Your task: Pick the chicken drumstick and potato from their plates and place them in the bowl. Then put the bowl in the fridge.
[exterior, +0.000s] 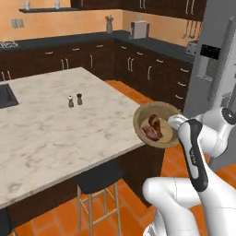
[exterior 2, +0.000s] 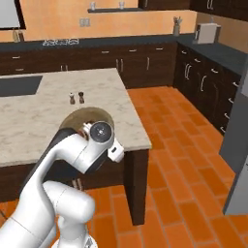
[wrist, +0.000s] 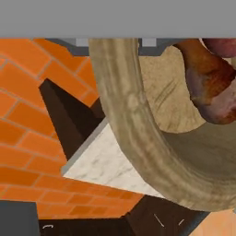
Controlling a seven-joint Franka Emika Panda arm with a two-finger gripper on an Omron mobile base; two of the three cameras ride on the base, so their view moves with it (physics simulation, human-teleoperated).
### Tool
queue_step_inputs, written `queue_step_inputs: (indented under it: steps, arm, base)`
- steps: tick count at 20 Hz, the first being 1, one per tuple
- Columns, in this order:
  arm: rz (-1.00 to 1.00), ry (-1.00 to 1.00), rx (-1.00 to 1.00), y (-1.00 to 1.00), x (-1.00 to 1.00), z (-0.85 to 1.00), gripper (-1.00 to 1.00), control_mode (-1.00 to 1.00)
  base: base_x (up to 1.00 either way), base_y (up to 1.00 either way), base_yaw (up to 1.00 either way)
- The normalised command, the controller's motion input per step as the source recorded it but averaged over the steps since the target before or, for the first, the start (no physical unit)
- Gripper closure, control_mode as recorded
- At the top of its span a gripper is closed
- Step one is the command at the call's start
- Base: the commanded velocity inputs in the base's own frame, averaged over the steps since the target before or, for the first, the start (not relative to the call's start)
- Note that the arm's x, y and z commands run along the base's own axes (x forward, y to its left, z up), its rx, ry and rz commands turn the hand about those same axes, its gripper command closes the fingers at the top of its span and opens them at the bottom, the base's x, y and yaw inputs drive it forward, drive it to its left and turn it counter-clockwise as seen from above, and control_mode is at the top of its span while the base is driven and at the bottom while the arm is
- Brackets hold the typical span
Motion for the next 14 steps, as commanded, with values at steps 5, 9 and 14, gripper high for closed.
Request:
queue_step_inputs:
  steps: [5,9,14]
  arm:
    - [0.00,0.00,0.00,0.00,0.00,0.00,1.00,1.00]
    - [0.00,0.00,0.00,0.00,0.00,0.00,1.00,1.00]
    - [0.00,0.00,0.00,0.00,0.00,0.00,1.00,1.00]
  base:
    - [0.61,-1.00,-0.28]
    - [0.81,-1.00,-0.12]
    - [1.00,-0.87,0.04]
